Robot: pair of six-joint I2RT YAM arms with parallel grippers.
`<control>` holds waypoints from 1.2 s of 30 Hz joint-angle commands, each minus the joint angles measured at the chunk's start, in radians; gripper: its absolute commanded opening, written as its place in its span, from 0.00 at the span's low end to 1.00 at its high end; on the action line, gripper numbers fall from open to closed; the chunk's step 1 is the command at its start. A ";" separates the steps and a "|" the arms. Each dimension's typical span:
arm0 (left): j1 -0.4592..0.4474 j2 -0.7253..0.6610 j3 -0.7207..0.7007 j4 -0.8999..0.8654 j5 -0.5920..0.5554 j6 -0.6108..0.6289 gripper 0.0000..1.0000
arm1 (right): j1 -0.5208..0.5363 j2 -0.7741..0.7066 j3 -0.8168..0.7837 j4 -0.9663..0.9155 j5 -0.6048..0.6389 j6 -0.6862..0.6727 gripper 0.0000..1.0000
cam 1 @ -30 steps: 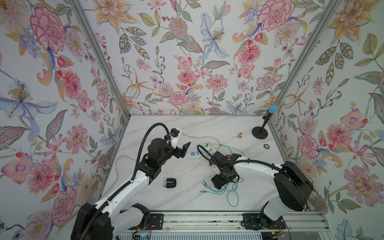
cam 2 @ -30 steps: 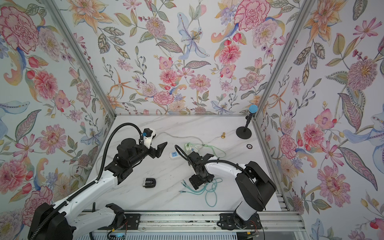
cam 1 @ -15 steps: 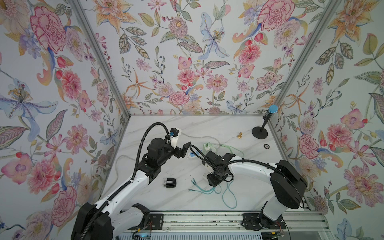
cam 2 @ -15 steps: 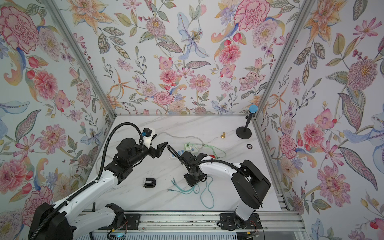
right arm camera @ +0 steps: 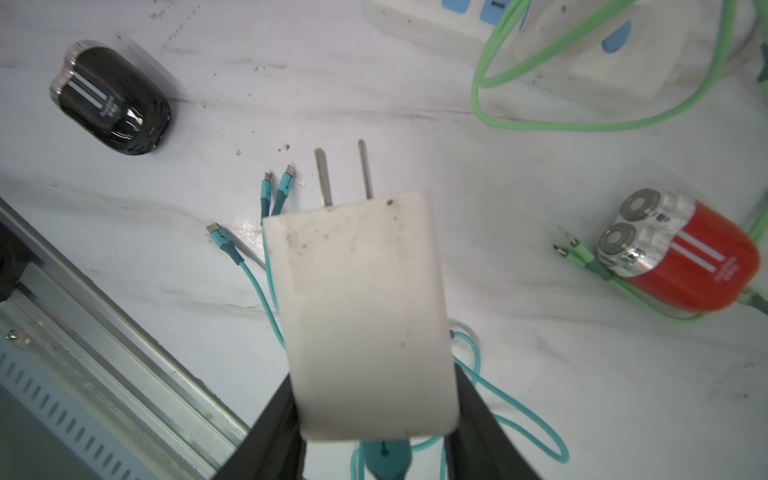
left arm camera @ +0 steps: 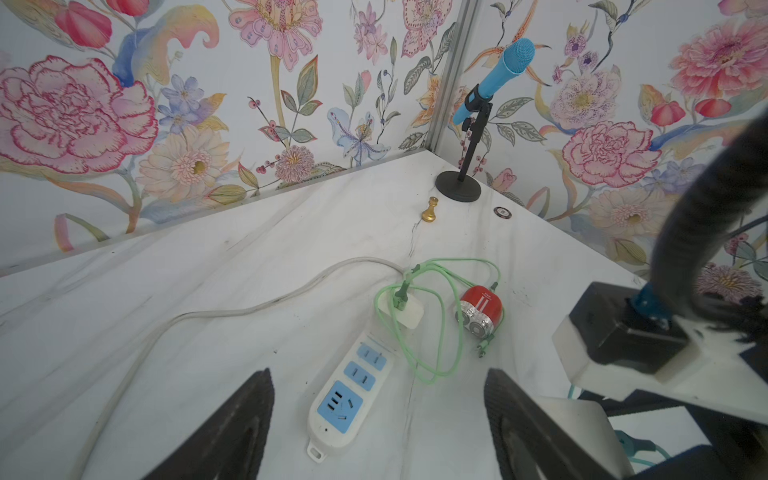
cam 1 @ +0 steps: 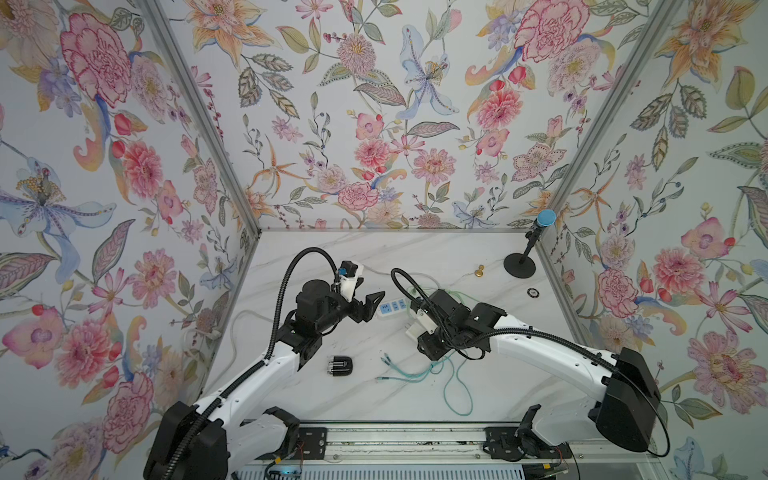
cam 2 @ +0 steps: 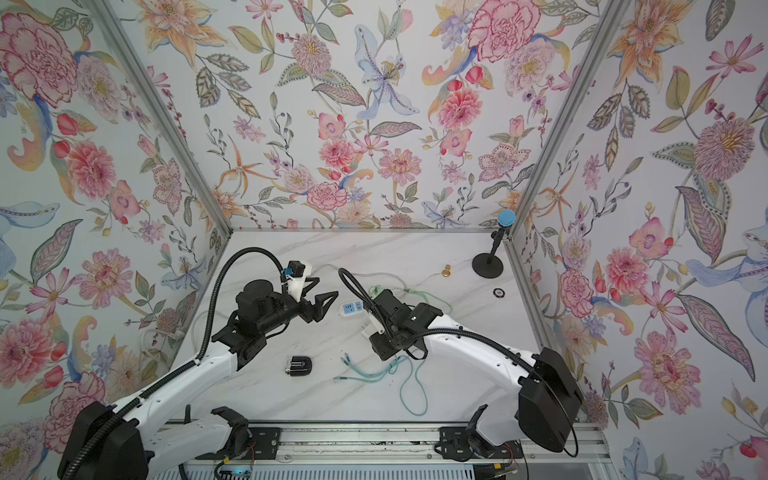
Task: Charge the electric shaver
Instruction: Pick up the plug from the center of the board.
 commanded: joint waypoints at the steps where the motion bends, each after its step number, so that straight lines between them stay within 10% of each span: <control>1: 0.015 0.020 -0.029 0.057 0.138 -0.097 0.82 | -0.004 -0.063 0.011 0.010 0.020 -0.053 0.24; 36: -0.068 0.181 -0.020 0.323 0.403 -0.313 0.70 | 0.003 -0.046 0.077 0.233 0.023 -0.266 0.21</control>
